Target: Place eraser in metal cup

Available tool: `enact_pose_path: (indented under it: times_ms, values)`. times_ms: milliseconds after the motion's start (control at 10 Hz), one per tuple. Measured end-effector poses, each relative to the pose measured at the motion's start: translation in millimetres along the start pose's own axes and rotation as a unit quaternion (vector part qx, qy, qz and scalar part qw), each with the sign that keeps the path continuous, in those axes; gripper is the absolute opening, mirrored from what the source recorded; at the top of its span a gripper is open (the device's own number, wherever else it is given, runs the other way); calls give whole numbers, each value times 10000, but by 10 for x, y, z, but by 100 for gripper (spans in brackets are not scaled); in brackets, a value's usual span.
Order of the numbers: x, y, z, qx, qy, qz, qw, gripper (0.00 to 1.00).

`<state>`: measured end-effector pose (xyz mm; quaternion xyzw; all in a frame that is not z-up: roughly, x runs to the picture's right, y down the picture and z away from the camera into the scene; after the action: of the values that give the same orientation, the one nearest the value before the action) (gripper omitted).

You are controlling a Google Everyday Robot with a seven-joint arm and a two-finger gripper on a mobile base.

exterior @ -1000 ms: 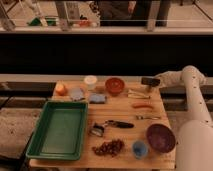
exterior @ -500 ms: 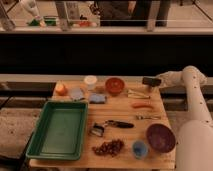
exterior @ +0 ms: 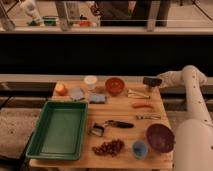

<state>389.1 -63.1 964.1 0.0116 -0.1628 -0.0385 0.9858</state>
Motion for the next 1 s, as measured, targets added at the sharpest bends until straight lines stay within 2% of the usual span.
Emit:
enact_pose_path:
  times_ms: [200,300,700,800,1000]
  values:
    - [-11,-23,24,-32,56,5,10000,20]
    - [-23,-32,40,-45,87,13,10000,34]
    - [-25,-44,55,-47,183,53,9998,72]
    - [-22,-45,52,-45,200,63,9998,78]
    - [-1,-35,34,-46,237,86,9997,80]
